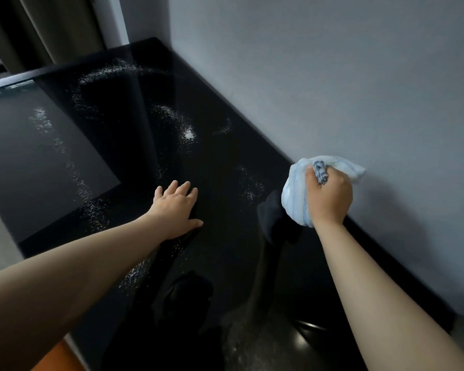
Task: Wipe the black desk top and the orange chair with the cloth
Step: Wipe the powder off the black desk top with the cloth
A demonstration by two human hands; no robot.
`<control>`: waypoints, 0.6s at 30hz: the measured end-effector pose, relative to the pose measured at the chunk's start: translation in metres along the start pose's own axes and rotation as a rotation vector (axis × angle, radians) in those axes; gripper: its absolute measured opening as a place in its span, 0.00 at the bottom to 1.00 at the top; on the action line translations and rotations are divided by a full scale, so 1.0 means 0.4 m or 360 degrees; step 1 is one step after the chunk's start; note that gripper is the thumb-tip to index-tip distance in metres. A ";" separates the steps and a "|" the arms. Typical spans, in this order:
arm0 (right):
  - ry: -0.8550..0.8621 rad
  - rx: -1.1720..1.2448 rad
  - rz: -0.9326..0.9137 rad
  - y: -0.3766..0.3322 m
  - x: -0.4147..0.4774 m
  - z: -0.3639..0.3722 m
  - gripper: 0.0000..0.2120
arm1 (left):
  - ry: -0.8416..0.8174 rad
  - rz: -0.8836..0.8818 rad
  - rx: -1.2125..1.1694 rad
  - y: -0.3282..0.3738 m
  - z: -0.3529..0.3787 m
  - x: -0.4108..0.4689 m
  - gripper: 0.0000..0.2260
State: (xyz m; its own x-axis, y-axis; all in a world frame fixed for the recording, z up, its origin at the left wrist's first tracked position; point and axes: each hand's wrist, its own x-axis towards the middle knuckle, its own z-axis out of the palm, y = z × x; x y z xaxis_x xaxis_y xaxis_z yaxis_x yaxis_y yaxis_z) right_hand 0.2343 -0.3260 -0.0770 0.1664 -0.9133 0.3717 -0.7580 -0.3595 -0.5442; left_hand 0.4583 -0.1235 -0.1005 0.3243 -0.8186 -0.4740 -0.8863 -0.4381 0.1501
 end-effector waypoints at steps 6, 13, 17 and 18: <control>0.0025 -0.0028 0.0003 0.015 0.101 0.106 0.17 | 0.0045 0.0034 -0.0030 0.009 -0.004 0.088 0.42; -0.0101 0.0088 0.0117 0.045 0.138 0.214 0.14 | -0.0034 0.0016 0.0039 -0.017 0.029 0.123 0.49; -0.0355 0.0278 0.0210 0.047 0.133 0.249 0.12 | 0.0036 0.0049 -0.0026 -0.027 0.045 0.122 0.49; -0.0406 0.0299 0.0236 0.048 0.135 0.252 0.12 | 0.0045 0.0056 -0.0029 -0.028 0.046 0.122 0.49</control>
State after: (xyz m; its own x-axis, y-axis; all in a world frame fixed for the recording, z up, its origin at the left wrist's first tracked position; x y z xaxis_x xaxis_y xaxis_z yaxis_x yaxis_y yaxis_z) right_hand 0.2921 -0.4015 -0.1432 0.2336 -0.9681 0.0910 -0.6604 -0.2266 -0.7159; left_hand 0.4781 -0.1517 -0.1410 0.3022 -0.8438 -0.4435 -0.8913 -0.4151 0.1824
